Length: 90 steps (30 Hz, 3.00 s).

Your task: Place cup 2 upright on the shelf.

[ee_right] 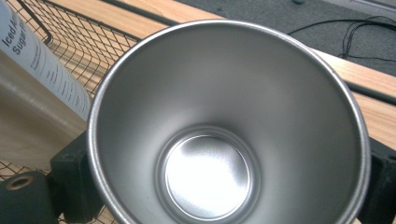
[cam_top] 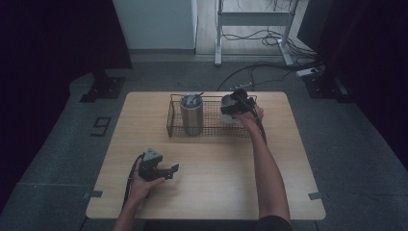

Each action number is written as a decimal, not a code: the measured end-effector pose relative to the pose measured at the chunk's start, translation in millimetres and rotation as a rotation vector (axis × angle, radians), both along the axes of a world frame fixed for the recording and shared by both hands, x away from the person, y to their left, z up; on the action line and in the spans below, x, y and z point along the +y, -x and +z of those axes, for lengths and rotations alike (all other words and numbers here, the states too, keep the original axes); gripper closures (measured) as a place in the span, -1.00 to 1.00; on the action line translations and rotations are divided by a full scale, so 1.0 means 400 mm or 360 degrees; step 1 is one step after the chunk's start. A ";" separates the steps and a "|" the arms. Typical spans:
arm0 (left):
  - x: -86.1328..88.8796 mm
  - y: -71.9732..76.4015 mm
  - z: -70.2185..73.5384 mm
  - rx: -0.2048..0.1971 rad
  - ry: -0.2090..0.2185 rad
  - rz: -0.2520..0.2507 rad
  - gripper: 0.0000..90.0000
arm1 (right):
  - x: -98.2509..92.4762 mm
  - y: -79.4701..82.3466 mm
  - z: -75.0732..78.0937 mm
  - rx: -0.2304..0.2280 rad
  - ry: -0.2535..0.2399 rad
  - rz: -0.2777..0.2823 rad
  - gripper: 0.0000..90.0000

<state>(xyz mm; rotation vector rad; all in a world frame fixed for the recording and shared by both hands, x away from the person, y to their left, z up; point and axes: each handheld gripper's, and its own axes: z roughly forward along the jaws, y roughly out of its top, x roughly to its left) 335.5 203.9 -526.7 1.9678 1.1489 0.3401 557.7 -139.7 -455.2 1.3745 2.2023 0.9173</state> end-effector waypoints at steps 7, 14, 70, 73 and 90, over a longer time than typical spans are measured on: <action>-0.004 0.000 -0.003 0.0004 -0.0008 -0.0005 -0.65 | 0.006 0.000 -0.016 0.0016 0.0015 0.0022 -0.84; -0.004 -0.001 -0.004 0.0005 -0.0011 -0.0007 -0.65 | 0.010 -0.003 -0.033 0.0052 0.0058 0.0040 -0.84; -0.018 0.005 -0.009 0.0001 -0.0076 -0.0024 -0.64 | -0.060 0.060 0.017 -0.0031 -0.0090 -0.0068 -1.00; -0.020 0.005 -0.010 0.0001 -0.0084 -0.0023 -0.65 | -0.065 0.075 0.027 -0.0052 -0.0102 -0.0051 -0.98; -0.020 0.007 -0.012 -0.0001 -0.0111 -0.0015 -0.65 | -0.111 0.185 0.027 -0.0133 -0.0161 -0.0038 -0.88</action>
